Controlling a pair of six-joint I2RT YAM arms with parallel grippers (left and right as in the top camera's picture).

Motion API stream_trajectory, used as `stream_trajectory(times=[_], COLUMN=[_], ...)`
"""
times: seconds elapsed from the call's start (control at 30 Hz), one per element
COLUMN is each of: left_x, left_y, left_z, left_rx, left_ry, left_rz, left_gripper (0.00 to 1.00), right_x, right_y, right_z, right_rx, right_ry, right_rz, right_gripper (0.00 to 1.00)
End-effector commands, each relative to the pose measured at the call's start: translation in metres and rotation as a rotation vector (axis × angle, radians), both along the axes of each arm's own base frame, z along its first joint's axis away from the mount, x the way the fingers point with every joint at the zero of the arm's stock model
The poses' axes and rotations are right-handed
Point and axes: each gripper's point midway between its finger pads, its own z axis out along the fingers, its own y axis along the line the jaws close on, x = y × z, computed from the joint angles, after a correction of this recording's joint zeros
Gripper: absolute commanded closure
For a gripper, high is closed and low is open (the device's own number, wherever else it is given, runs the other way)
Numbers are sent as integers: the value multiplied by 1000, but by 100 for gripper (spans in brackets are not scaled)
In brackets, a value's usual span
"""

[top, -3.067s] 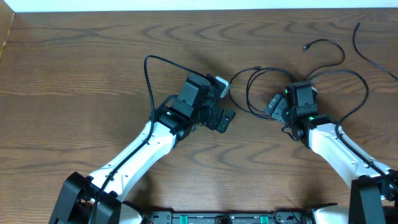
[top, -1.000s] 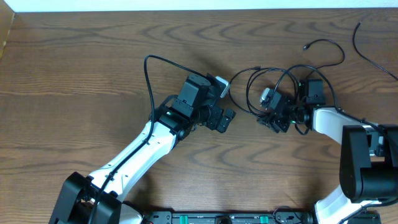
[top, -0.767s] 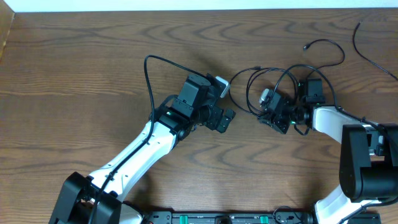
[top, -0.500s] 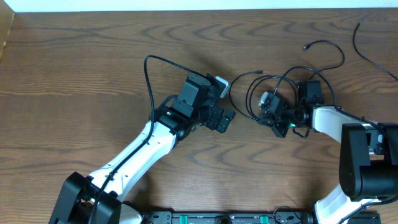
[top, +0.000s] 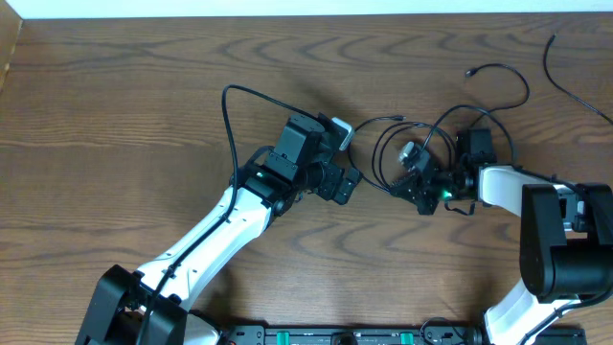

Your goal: Untangle cables

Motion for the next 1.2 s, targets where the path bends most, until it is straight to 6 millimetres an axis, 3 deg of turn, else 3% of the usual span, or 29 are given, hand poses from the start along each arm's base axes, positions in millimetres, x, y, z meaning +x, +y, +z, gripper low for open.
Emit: stream_trajectory(times=[0.0,0.17,0.43,0.67,0.7,0.77,0.9,1.07,1.17], left_x=[2,2,2,2,2,2,2,0,-1], left_y=[1,1,1,1,1,1,1,2,3], left_z=[0,0,0,0,0,0,0,-3,-3], left_rx=[2,2,2,2,2,2,2,10,12], left_ry=[-1,-1,-1,-1,-1,-1,-1,11,16], left_rz=[10,10,10,10,10,10,10,10,10], left_gripper=[1,1,1,1,1,1,1,1,1], right_x=[24,54,60,67,66,66,62,42,26], right_y=[-13,-12,-15,-40,-45,-53,-71,-106,-112], right_z=[5,60,130,166,188,202,206,172,156], right_rx=[-63,-8,8,-56,-28,-17,-62,-177,-217], right_ry=[92,7,-201,-282,-324,-358,-359,-138,-29], right_rz=[-198,-284,-302,-474,-512,-545,-622,-880,-930], right_gripper=[99,99,99,99,99,99,99,99,99])
